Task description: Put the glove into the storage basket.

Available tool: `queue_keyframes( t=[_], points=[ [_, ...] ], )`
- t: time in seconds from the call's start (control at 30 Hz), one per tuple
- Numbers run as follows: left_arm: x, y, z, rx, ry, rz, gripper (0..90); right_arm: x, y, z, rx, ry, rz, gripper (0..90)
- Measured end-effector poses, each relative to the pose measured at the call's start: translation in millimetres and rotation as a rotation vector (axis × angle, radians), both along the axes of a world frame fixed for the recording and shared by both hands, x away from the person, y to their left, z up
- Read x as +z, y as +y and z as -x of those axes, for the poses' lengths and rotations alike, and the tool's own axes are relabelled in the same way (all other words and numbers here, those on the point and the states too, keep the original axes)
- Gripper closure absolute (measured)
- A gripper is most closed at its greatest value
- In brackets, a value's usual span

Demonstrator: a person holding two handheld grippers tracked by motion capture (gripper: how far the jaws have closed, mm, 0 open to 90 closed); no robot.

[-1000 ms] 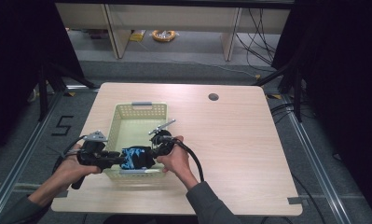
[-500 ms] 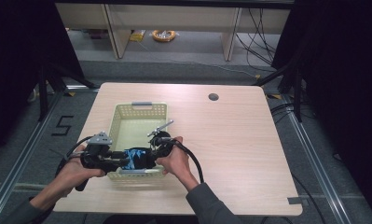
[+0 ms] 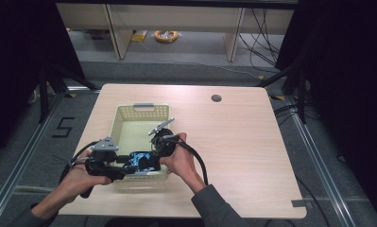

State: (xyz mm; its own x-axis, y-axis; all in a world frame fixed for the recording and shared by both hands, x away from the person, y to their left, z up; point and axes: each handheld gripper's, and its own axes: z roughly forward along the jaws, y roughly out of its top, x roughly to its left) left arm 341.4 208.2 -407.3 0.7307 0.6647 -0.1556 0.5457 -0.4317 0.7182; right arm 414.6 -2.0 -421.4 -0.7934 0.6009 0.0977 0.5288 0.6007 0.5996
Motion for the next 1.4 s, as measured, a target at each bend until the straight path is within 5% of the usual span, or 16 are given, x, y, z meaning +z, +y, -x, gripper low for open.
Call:
queue_keyframes(
  t=[0.27,0.57,0.7,0.77,0.97,1.23,1.4],
  points=[
    [3.5,-7.4,7.4,0.001,-0.013,0.029,36.5,12.0,-16.5,7.0,-0.005,-0.032,-0.045,63.3],
    [3.9,-24.2,20.8,-0.004,-0.025,0.093,33.9,19.9,-52.7,15.9,-0.006,-0.123,-0.098,51.2],
    [5.0,-33.0,27.7,-0.026,-0.027,0.127,33.7,23.4,-70.2,23.6,-0.053,-0.09,-0.114,47.6],
    [5.6,-39.2,32.2,-0.034,-0.03,0.141,33.6,23.3,-80.3,24.5,-0.042,-0.128,-0.138,46.1],
    [2.2,-55.9,42.2,-0.071,-0.034,0.183,33.3,25.4,-103.2,36.8,-0.096,-0.121,-0.178,44.0],
    [-8.6,-74.6,54.0,-0.12,-0.023,0.191,32.9,18.1,-129.2,48.3,-0.123,-0.12,-0.18,41.7],
    [-16.7,-83.2,58.5,-0.142,-0.056,0.171,32.7,10.6,-141.6,54.5,-0.138,-0.112,-0.201,41.3]
  ],
)
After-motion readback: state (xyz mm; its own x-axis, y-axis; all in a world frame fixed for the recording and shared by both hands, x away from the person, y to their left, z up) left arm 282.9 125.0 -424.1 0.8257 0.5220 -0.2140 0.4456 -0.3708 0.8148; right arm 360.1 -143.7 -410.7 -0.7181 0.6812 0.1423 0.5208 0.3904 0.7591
